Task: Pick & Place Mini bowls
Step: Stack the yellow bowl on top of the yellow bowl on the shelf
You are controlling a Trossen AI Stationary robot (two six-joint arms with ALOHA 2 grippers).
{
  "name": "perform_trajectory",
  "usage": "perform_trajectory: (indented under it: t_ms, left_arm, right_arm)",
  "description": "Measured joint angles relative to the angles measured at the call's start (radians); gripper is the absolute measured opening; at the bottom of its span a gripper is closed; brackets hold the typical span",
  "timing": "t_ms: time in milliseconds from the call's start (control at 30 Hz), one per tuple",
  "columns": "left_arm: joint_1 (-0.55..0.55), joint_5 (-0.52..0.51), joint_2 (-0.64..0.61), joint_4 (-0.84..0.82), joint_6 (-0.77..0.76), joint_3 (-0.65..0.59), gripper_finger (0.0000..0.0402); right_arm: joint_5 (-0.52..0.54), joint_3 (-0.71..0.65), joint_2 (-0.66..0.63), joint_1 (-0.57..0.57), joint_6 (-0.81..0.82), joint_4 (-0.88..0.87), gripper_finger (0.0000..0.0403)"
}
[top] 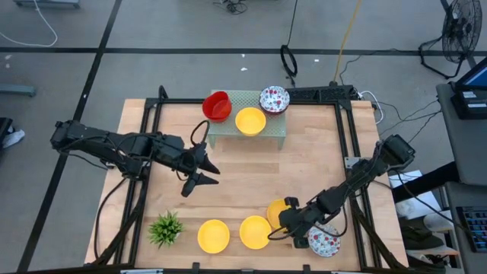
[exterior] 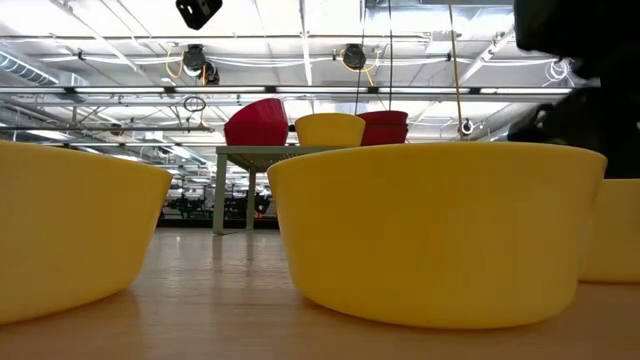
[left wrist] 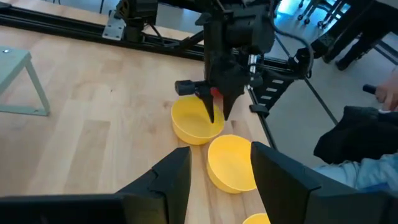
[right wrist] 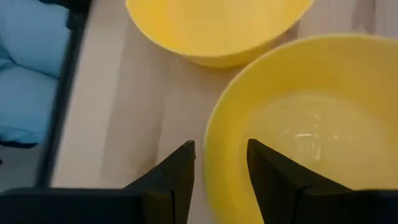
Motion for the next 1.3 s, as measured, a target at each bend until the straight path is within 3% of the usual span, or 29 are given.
perform_trajectory:
  t_ms: [300, 400, 533, 700, 867, 1033, 1133, 1300]
  left_arm:
    - [0.000, 0.000, 0.000, 0.000, 0.001, 0.000, 0.0168]
    - [0.000, 0.000, 0.000, 0.000, 0.001, 0.000, 0.0168]
    - [0.000, 0.000, 0.000, 0.000, 0.000, 0.000, 0.0168]
    - [0.000, -0.003, 0.000, -0.001, 0.024, 0.000, 0.0168]
    - [0.000, -0.051, 0.000, -0.001, 0.071, 0.000, 0.0168]
    - [0.001, -0.126, 0.000, 0.000, 0.097, 0.000, 0.0168]
    - [0.001, -0.166, 0.000, -0.001, 0.098, 0.000, 0.0168]
    - [0.002, -0.190, 0.000, -0.001, 0.098, 0.000, 0.0168]
  right_arm:
    - [0.024, 0.000, 0.041, -0.008, -0.084, -0.022, 0.0127]
    - [-0.007, 0.000, 0.028, -0.008, -0.103, -0.027, 0.0095]
    - [-0.016, 0.000, 0.012, -0.011, -0.123, -0.033, 0.0024]
    - [0.208, -0.001, -0.063, -0.035, -0.145, -0.042, 0.0010]
    - [0.475, 0.000, -0.203, -0.081, -0.277, -0.023, 0.0004]
    - [0.658, 0.000, -0.315, -0.175, -0.449, 0.132, 0.0002]
    - [0.637, 0.001, -0.346, -0.254, -0.533, 0.243, 0.0001]
    - [0.516, 0.001, -0.349, -0.407, -0.615, 0.366, 0.0001]
